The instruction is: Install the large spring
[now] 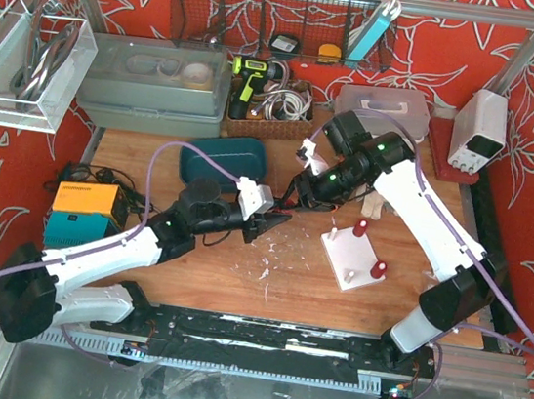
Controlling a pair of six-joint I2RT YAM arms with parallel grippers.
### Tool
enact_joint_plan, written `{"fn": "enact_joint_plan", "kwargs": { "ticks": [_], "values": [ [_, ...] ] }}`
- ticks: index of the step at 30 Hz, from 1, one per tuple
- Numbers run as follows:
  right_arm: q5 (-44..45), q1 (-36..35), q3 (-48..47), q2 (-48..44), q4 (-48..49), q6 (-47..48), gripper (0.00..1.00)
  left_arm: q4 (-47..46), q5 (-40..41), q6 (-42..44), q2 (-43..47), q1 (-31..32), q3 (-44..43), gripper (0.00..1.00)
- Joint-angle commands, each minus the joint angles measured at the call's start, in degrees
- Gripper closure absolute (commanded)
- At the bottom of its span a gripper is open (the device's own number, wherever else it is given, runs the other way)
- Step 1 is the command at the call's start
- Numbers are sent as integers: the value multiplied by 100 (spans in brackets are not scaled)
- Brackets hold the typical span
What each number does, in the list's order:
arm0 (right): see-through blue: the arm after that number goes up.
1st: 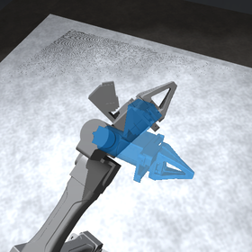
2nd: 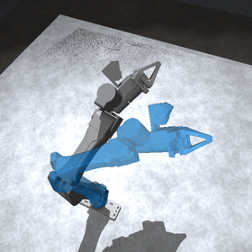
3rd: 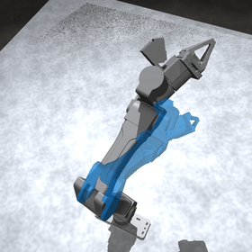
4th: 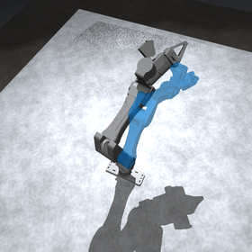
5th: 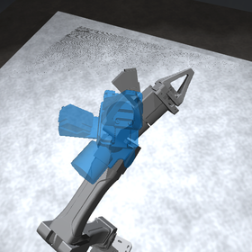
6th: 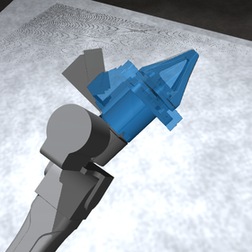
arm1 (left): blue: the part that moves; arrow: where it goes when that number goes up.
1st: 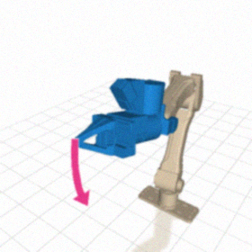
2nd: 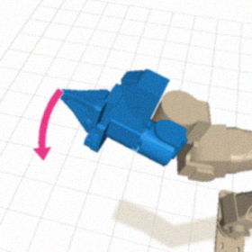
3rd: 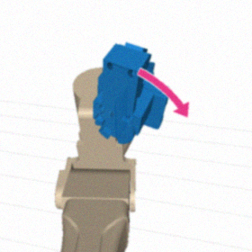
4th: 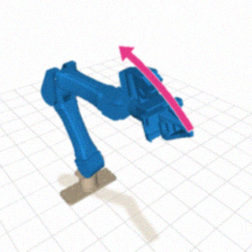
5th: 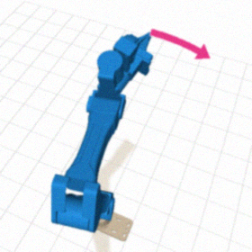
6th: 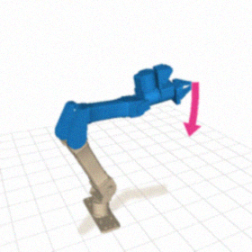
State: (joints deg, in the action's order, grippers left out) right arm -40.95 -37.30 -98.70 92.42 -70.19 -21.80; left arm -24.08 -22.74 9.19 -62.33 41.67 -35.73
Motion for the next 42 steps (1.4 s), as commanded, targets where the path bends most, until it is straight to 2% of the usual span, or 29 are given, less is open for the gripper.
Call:
{"fn": "enact_joint_plan", "kwargs": {
  "ticks": [1, 7, 9, 10, 12, 14, 16, 20, 21, 22, 28, 32, 35, 42],
  "values": [
    [-173, -2, 172, 71, 75, 140, 48, -509, -264, 74, -5, 77, -176, 99],
    [-608, -1, 400, 113, 119, 306, 77, -466, -162, 160, -95, 104, -282, 98],
    [-564, 3, 375, 105, 37, 410, 90, -458, -26, 139, -136, 104, -306, 92],
    [-471, 3, 363, 76, 14, 423, 100, -387, 55, 121, -170, 104, -356, 86],
    [-113, 47, 335, -30, 12, 406, 100, -172, 207, 71, -236, 104, -444, 67],
    [571, 72, 378, -185, 14, 364, 100, -34, 464, -51, -218, 102, -445, 48],
    [1479, 71, 505, -413, -47, 314, 100, 216, 1015, -307, -144, 97, -399, 34],
    [2745, 67, 1195, -1000, 71, 160, 100, 1244, 2093, -808, -25, 67, -434, 15],
    [2964, 72, 1397, -1153, 124, 118, 100, 1512, 2306, -881, 1, 61, -457, 4],
    [3099, 69, 1620, -1322, 180, 61, 100, 1767, 2490, -948, 40, 44, -465, 1],
    [3717, 66, 2668, -2310, 129, -166, 100, 2551, 3059, -1392, 320, -57, -309, 0],
    [3769, 73, 3052, -2642, -177, -200, 100, 2620, 3039, -1649, 453, -121, -165, 0],
    [3758, 75, 3434, -2958, -57, -280, 100, 2593, 3005, -1763, 423, -150, -116, 0],
    [3940, 76, 4014, -2964, 353, -414, 100, 2603, 2975, -1725, 419, -168, -149, 0]
  ]
}}
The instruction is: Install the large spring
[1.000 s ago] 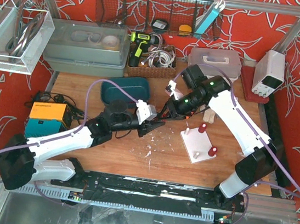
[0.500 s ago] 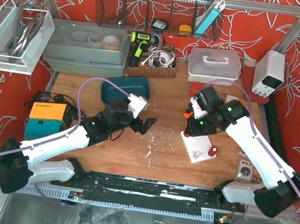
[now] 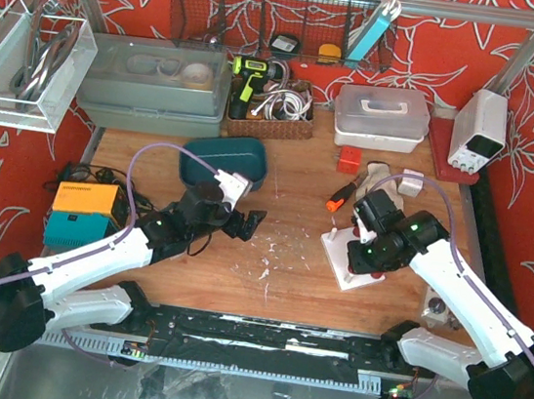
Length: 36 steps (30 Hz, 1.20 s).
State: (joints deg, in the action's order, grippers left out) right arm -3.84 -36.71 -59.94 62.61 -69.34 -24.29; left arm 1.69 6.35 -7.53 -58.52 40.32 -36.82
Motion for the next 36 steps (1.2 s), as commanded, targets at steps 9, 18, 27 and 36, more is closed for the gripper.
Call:
{"fn": "enact_joint_plan", "kwargs": {
  "ticks": [9, 18, 27, 36],
  "values": [
    [372, 22, 474, 20, 494, -220, 100, 15, 77, 2, 82, -32, -18, 0],
    [402, 19, 630, 112, 515, -206, 100, -46, 97, 26, 64, -41, -12, 0],
    [285, 23, 805, 153, 578, -199, 100, -109, 85, -21, 68, -41, 44, 0],
    [509, 18, 752, 523, 665, -243, 94, -187, 77, -12, -22, -41, 37, 0]
  ]
}}
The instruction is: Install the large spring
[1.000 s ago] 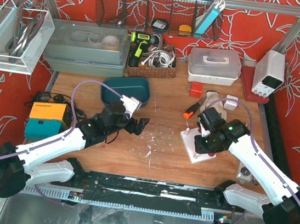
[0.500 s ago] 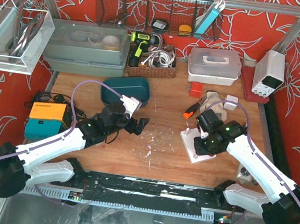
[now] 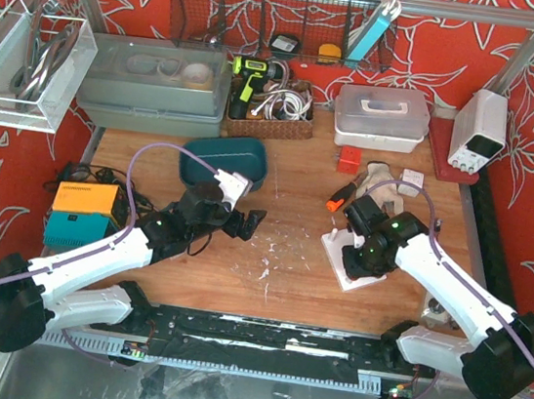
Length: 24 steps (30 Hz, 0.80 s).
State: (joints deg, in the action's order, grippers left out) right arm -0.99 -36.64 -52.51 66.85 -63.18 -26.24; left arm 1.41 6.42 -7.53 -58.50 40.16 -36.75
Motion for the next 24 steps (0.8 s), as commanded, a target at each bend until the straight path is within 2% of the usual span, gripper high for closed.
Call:
{"fn": "enact_joint_plan", "kwargs": {
  "ticks": [1, 7, 13, 19, 24],
  "values": [
    [244, 15, 4, 131, 66, -40, 91, -159, 77, -12, -37, -29, 21, 0],
    [376, 23, -94, 300, 100, -9, 67, -141, 120, 23, -115, -42, -55, 0],
    [430, 26, -253, 255, -21, 144, 61, -145, 293, -20, -224, -52, -147, 0],
    [583, 41, -649, 100, -467, 361, 46, -130, 560, 92, -439, -127, -357, 0],
    [664, 47, -1442, -20, -980, 411, 38, 408, 600, 28, -838, -757, -956, 0]
  ]
}}
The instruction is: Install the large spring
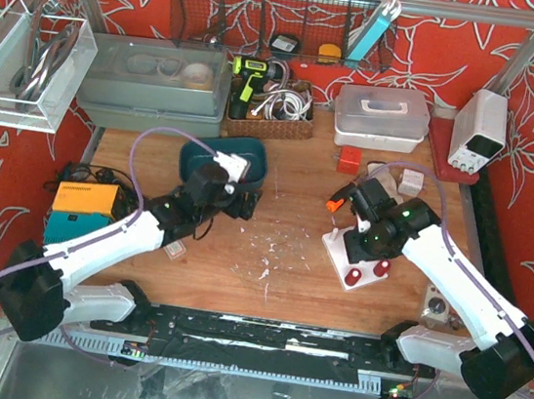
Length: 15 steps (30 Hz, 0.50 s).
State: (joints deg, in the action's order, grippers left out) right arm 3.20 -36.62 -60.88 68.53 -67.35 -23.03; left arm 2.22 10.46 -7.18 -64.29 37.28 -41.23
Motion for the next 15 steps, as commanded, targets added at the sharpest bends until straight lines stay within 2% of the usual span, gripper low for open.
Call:
{"fn": "enact_joint_plan", "kwargs": {
  "ticks": [1, 3, 6, 9, 15],
  "values": [
    [269, 45, -777, -237, -609, 92, 35, 410, 230, 36, -373, -642, -629, 0],
    [300, 48, -1048, -300, -669, 79, 30, 370, 355, 292, -560, -898, -785, 0],
    [333, 50, -1377, -313, -683, 114, 23, 236, 47, 983, -835, -1258, -980, 0],
    [346, 47, -1552, -307, -670, 262, 19, 185, -442, 1775, -1109, -1526, -1091, 12],
    [487, 48, -1523, -402, -542, 638, 16, 525, -1855, 3370, -1680, -2023, -1302, 22]
  ]
}}
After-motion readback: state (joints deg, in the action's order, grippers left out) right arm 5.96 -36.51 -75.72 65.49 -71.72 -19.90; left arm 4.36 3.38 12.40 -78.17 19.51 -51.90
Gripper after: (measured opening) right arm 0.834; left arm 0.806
